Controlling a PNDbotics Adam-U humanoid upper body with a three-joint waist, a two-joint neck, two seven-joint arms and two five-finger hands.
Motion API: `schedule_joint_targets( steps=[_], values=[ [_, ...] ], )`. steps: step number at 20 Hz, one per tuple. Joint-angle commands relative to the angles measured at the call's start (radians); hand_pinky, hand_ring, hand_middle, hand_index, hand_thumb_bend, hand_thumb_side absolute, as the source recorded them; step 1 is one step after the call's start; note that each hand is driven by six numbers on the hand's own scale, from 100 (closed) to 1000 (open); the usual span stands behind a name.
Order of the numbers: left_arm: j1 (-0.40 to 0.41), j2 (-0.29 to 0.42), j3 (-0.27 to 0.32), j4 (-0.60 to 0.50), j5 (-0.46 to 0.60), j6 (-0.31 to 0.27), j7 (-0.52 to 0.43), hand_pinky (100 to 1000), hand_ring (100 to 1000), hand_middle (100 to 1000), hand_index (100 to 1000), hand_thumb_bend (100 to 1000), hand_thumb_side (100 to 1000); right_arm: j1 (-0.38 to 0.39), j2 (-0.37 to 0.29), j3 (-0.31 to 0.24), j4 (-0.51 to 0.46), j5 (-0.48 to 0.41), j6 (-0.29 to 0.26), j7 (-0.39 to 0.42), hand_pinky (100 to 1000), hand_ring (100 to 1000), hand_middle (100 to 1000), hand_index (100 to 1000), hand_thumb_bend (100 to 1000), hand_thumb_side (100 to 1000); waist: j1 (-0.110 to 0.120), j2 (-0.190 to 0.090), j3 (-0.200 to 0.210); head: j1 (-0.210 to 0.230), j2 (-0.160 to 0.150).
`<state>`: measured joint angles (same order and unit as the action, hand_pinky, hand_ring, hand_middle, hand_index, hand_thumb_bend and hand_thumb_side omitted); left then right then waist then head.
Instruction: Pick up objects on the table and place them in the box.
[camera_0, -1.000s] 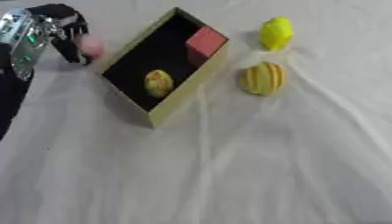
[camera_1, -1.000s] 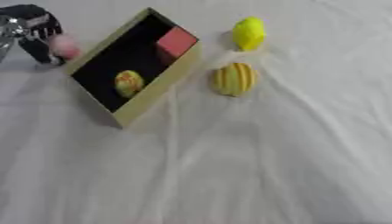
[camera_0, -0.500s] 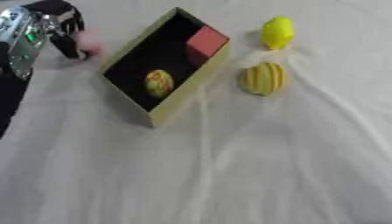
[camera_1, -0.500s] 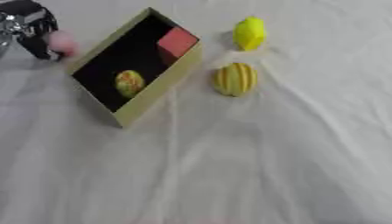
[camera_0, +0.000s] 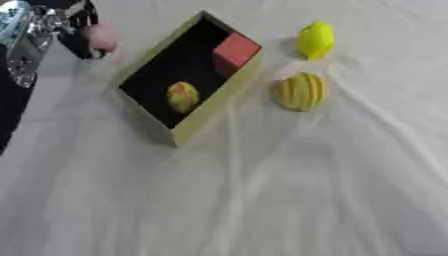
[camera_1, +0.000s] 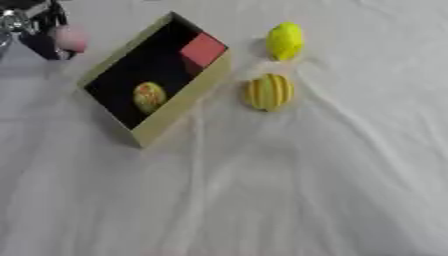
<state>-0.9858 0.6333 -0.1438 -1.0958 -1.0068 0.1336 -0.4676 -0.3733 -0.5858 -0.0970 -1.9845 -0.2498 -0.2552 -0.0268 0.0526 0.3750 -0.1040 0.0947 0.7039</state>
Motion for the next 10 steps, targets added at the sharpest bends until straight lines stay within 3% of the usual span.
schedule_joint_targets(
  steps=[1, 5, 10],
  values=[
    [-0.011, 0.044, -0.002, -0.051, 0.016, 0.006, 0.011, 476, 479, 352, 497, 410, 100, -0.006, -0.024, -0.006, -0.015, -0.004, 0.000, -0.002, 918, 845, 645, 880, 100, 689, -0.003, -0.028, 0.000, -0.001, 0.004],
    [0.002, 0.061, -0.011, -0.142, 0.045, 0.008, -0.008, 473, 476, 346, 493, 396, 100, -0.005, -0.025, -0.009, -0.015, -0.002, -0.001, -0.005, 918, 845, 645, 880, 100, 689, -0.002, -0.027, -0.001, -0.005, 0.006],
    [0.043, 0.103, -0.056, -0.383, 0.168, -0.007, -0.046, 469, 471, 357, 497, 321, 100, -0.007, -0.029, -0.011, -0.015, 0.000, -0.004, -0.008, 918, 845, 645, 880, 100, 688, 0.002, -0.024, -0.001, -0.010, 0.008]
  ],
)
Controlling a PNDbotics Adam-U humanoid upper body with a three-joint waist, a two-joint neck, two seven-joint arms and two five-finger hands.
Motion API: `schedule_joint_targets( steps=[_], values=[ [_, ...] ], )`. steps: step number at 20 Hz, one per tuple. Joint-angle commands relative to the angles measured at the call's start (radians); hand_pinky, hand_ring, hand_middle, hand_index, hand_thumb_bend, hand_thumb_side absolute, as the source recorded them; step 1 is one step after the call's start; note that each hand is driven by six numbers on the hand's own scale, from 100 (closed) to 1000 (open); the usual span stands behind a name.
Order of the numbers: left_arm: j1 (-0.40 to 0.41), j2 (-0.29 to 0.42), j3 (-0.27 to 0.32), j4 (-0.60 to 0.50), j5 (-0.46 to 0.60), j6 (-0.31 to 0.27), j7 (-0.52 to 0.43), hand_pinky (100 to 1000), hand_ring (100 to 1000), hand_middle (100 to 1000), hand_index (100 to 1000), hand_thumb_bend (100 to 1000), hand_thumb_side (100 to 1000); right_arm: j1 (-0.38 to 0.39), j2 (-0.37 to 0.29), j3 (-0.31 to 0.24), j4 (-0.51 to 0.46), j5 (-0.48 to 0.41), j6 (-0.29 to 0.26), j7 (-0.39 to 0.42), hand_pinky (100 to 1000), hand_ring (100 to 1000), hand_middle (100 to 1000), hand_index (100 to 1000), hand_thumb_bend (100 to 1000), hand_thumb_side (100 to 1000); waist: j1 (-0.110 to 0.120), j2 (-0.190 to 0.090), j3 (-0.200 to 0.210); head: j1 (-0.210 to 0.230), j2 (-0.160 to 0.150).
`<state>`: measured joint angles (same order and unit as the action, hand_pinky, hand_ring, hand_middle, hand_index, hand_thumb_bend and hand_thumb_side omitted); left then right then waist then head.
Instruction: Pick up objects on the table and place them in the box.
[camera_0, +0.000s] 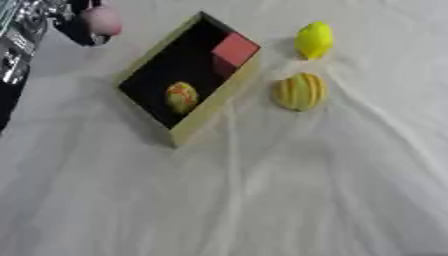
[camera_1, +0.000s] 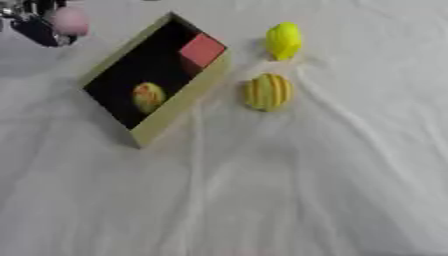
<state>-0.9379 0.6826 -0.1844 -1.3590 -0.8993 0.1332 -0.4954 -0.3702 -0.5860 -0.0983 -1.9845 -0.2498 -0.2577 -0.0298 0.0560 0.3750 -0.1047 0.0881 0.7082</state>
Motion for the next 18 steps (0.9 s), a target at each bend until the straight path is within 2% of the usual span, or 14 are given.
schedule_joint_targets(
  steps=[1, 5, 9, 13, 18],
  values=[
    [0.002, 0.061, -0.028, -0.169, 0.095, -0.005, -0.027, 471, 472, 363, 500, 304, 100, -0.011, -0.029, -0.009, -0.015, 0.000, -0.002, -0.005, 918, 845, 645, 880, 100, 688, -0.001, -0.024, -0.001, -0.004, 0.004],
    [0.022, 0.085, -0.092, -0.353, 0.199, 0.005, -0.045, 476, 475, 374, 505, 293, 100, -0.018, -0.030, -0.006, -0.015, -0.001, -0.003, -0.002, 917, 845, 645, 880, 100, 688, 0.000, -0.023, -0.004, -0.004, 0.002],
    [0.039, 0.101, -0.134, -0.461, 0.248, 0.017, -0.044, 478, 475, 378, 510, 258, 100, -0.021, -0.032, -0.006, -0.015, -0.002, -0.002, -0.003, 917, 845, 645, 880, 100, 688, 0.004, -0.023, -0.008, -0.006, 0.001],
    [0.057, 0.099, -0.159, -0.476, 0.261, 0.035, -0.044, 483, 481, 383, 515, 265, 100, -0.026, -0.032, -0.005, -0.015, -0.004, -0.002, -0.003, 917, 845, 645, 880, 100, 688, 0.008, -0.023, -0.010, -0.012, 0.000],
    [0.070, 0.068, -0.193, -0.394, 0.207, 0.033, -0.030, 492, 489, 391, 523, 290, 100, -0.029, -0.029, -0.004, -0.015, -0.006, -0.003, -0.003, 918, 845, 645, 880, 100, 688, 0.006, -0.021, -0.015, -0.016, -0.003]
  ],
)
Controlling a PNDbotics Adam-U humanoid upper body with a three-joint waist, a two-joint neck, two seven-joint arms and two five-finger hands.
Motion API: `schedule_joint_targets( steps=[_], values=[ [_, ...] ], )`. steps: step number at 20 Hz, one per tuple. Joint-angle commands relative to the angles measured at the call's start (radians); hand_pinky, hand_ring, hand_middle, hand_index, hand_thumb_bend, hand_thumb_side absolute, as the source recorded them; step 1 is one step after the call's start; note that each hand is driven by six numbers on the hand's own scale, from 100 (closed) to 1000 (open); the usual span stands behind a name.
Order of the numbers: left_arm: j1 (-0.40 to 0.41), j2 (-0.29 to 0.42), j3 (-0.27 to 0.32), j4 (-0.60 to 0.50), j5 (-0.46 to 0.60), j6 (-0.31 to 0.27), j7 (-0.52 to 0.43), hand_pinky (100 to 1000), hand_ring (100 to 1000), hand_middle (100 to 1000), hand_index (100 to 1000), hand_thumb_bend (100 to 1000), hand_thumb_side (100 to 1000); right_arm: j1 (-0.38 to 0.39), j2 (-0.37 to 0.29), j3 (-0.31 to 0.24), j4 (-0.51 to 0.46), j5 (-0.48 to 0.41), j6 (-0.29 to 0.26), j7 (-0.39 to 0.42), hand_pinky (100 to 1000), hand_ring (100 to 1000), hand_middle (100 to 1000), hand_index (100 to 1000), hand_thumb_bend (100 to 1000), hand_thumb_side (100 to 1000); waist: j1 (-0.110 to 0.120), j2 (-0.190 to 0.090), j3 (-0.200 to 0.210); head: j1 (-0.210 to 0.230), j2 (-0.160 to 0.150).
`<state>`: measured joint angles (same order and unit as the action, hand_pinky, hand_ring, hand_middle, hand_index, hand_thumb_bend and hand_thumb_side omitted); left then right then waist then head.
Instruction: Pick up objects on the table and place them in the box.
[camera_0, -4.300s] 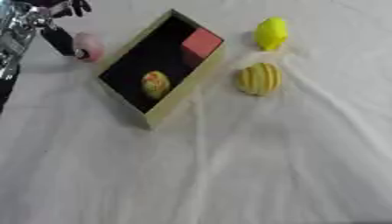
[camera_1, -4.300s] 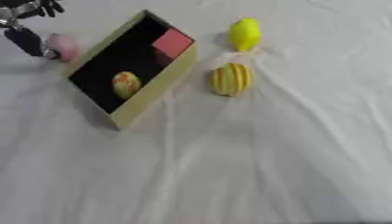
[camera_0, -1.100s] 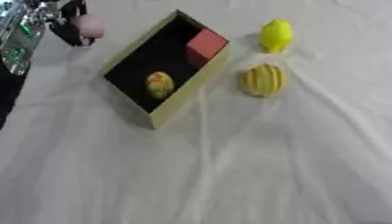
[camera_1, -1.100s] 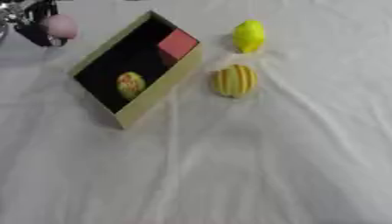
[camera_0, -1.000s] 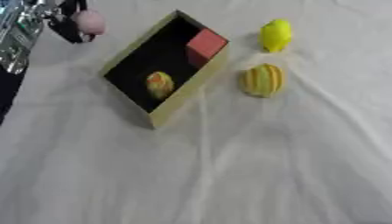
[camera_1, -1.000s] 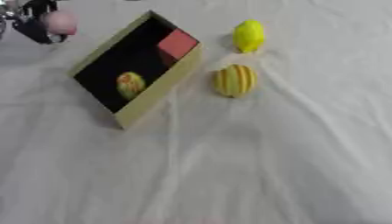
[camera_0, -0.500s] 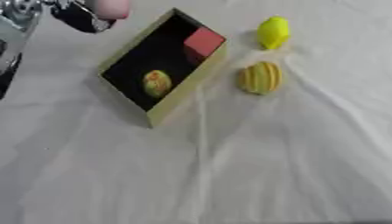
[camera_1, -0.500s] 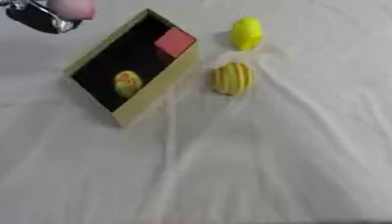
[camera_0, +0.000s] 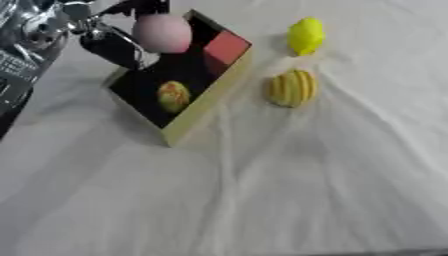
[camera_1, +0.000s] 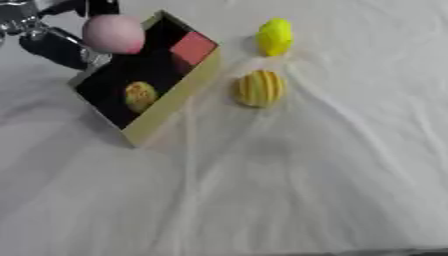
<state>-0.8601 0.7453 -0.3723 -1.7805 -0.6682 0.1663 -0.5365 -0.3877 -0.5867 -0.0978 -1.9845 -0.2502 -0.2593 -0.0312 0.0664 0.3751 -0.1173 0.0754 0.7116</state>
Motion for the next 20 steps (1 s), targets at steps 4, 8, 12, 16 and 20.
schedule_joint_targets(
  steps=[4, 8, 12, 16, 20],
  values=[
    [-0.008, -0.025, -0.035, 0.112, -0.080, -0.022, 0.036, 503, 498, 397, 530, 319, 100, -0.015, -0.025, -0.003, -0.015, -0.008, 0.000, 0.001, 918, 845, 645, 880, 100, 689, -0.005, -0.019, -0.003, -0.003, -0.009],
    [-0.012, -0.051, -0.054, 0.171, -0.144, -0.045, 0.063, 511, 504, 403, 537, 342, 100, -0.016, -0.023, -0.002, -0.015, -0.010, 0.000, 0.002, 918, 845, 644, 880, 100, 689, -0.007, -0.018, -0.004, -0.003, -0.011],
    [-0.011, -0.066, -0.064, 0.201, -0.160, -0.073, 0.069, 595, 581, 506, 665, 459, 100, -0.015, -0.022, -0.003, -0.015, -0.010, 0.000, 0.002, 919, 845, 644, 880, 100, 689, -0.007, -0.017, -0.004, -0.004, -0.012],
    [-0.007, -0.063, -0.053, 0.206, -0.164, -0.111, 0.044, 786, 776, 738, 885, 601, 132, -0.014, -0.022, -0.003, -0.015, -0.010, 0.001, 0.003, 919, 845, 644, 880, 100, 689, -0.007, -0.017, -0.001, -0.007, -0.010],
    [0.000, -0.060, -0.016, 0.205, -0.193, -0.095, 0.040, 829, 816, 796, 931, 642, 296, -0.012, -0.022, -0.003, -0.015, -0.009, 0.000, 0.003, 919, 845, 644, 880, 100, 689, -0.009, -0.018, 0.003, -0.011, -0.009]
  ],
)
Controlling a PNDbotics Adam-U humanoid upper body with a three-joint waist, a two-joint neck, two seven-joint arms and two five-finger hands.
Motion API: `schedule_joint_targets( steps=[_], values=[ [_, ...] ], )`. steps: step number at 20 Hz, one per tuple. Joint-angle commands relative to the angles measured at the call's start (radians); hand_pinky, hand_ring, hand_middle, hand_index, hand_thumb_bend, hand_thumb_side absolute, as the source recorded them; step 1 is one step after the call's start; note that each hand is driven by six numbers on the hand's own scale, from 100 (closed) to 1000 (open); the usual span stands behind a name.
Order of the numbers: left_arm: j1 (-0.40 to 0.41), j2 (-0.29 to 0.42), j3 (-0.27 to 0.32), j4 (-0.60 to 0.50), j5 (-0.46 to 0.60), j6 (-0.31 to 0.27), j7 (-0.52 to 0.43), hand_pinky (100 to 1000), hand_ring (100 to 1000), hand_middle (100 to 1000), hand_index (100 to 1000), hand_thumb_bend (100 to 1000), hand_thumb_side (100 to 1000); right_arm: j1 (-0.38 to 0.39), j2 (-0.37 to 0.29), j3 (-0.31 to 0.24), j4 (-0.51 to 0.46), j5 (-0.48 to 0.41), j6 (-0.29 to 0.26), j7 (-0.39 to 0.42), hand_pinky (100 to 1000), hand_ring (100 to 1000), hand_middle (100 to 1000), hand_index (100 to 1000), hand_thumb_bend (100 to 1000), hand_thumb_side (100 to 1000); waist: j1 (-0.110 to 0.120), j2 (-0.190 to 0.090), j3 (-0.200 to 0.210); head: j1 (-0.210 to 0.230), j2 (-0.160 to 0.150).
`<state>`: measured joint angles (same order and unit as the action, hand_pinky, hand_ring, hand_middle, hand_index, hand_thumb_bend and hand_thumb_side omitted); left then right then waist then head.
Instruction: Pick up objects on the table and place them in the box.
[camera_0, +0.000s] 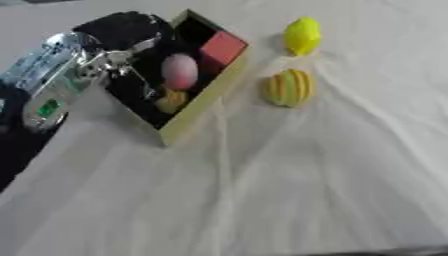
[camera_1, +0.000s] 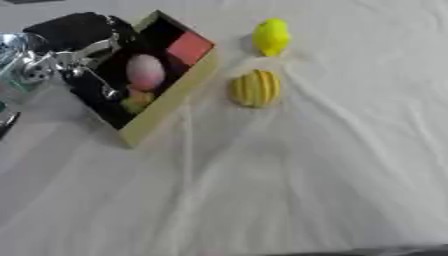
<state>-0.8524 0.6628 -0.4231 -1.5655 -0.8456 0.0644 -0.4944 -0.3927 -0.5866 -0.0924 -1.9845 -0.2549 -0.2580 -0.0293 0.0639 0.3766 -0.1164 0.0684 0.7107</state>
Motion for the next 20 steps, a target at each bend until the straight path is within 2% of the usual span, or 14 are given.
schedule_joint_targets(
  steps=[1, 3, 6, 7, 10, 12, 15, 18, 20],
  values=[
    [-0.006, 0.023, 0.047, -0.014, -0.016, 0.014, 0.004, 826, 812, 795, 930, 628, 312, -0.007, -0.023, -0.009, -0.015, -0.005, -0.002, 0.001, 918, 845, 644, 880, 100, 689, -0.008, -0.020, 0.002, -0.005, -0.009],
    [-0.002, 0.024, 0.071, -0.030, -0.008, 0.030, 0.026, 815, 800, 788, 925, 596, 343, -0.007, -0.023, -0.010, -0.015, -0.005, -0.003, -0.001, 918, 845, 644, 880, 100, 689, -0.009, -0.020, 0.004, -0.008, -0.010],
    [0.004, 0.030, 0.116, -0.084, 0.017, 0.073, 0.096, 766, 753, 749, 898, 479, 393, -0.007, -0.025, -0.013, -0.015, -0.003, -0.006, -0.005, 918, 845, 644, 880, 100, 689, -0.011, -0.020, 0.007, -0.015, -0.011],
    [0.007, 0.033, 0.141, -0.120, 0.038, 0.099, 0.143, 741, 725, 727, 882, 423, 420, -0.007, -0.026, -0.014, -0.015, -0.003, -0.008, -0.007, 917, 844, 645, 880, 100, 689, -0.012, -0.020, 0.008, -0.017, -0.011],
    [0.030, 0.046, 0.208, -0.266, 0.140, 0.168, 0.333, 713, 680, 693, 846, 343, 439, -0.011, -0.034, -0.019, -0.015, -0.001, -0.017, -0.014, 915, 843, 648, 879, 100, 687, -0.014, -0.020, 0.011, -0.022, -0.011],
    [0.055, 0.055, 0.256, -0.372, 0.259, 0.173, 0.519, 700, 664, 678, 837, 356, 389, -0.014, -0.046, -0.021, -0.015, 0.001, -0.026, -0.020, 913, 842, 650, 879, 100, 686, -0.014, -0.019, 0.014, -0.027, -0.011],
    [0.093, 0.053, 0.325, -0.427, 0.409, 0.098, 0.840, 695, 663, 674, 834, 366, 372, -0.020, -0.065, -0.021, -0.015, 0.006, -0.043, -0.026, 910, 842, 652, 878, 100, 684, -0.018, -0.017, 0.018, -0.036, -0.015],
    [0.133, 0.034, 0.383, -0.434, 0.493, 0.016, 1.035, 691, 660, 666, 837, 370, 384, -0.023, -0.085, -0.019, -0.015, 0.014, -0.059, -0.031, 908, 841, 655, 878, 100, 681, -0.023, -0.014, 0.022, -0.045, -0.021],
    [0.164, 0.007, 0.416, -0.434, 0.541, -0.047, 1.108, 690, 658, 663, 841, 357, 408, -0.024, -0.102, -0.017, -0.015, 0.022, -0.067, -0.032, 906, 842, 657, 878, 100, 678, -0.027, -0.012, 0.025, -0.053, -0.022]
  ],
)
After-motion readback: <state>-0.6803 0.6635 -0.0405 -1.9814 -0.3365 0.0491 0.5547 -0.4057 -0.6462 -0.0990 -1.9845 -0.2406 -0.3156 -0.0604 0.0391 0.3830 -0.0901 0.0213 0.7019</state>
